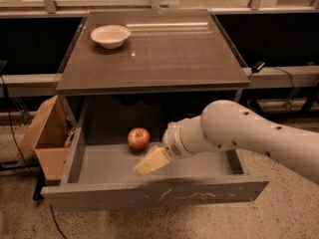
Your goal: Pick apple from top drawer and place on counter
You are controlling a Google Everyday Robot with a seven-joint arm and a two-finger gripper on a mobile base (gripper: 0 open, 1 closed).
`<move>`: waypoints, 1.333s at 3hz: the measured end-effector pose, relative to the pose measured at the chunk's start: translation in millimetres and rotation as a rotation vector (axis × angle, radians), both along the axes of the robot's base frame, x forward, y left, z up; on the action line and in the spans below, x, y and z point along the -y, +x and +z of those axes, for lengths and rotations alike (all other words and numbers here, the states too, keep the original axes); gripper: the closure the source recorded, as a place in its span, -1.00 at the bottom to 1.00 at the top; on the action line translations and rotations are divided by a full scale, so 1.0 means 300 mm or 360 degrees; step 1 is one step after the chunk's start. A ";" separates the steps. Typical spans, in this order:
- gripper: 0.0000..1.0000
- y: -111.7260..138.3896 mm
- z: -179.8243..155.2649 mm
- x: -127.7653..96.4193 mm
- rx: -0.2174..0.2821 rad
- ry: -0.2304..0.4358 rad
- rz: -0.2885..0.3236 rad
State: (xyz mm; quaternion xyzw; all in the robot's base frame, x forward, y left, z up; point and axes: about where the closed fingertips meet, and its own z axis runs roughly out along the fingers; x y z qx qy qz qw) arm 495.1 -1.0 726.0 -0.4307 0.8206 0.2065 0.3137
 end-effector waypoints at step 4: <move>-1.00 0.216 -0.289 -0.172 -0.0001 0.0171 -0.0204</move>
Offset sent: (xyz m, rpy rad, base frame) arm 0.0541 0.0574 -0.0851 0.0890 0.0114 -0.0878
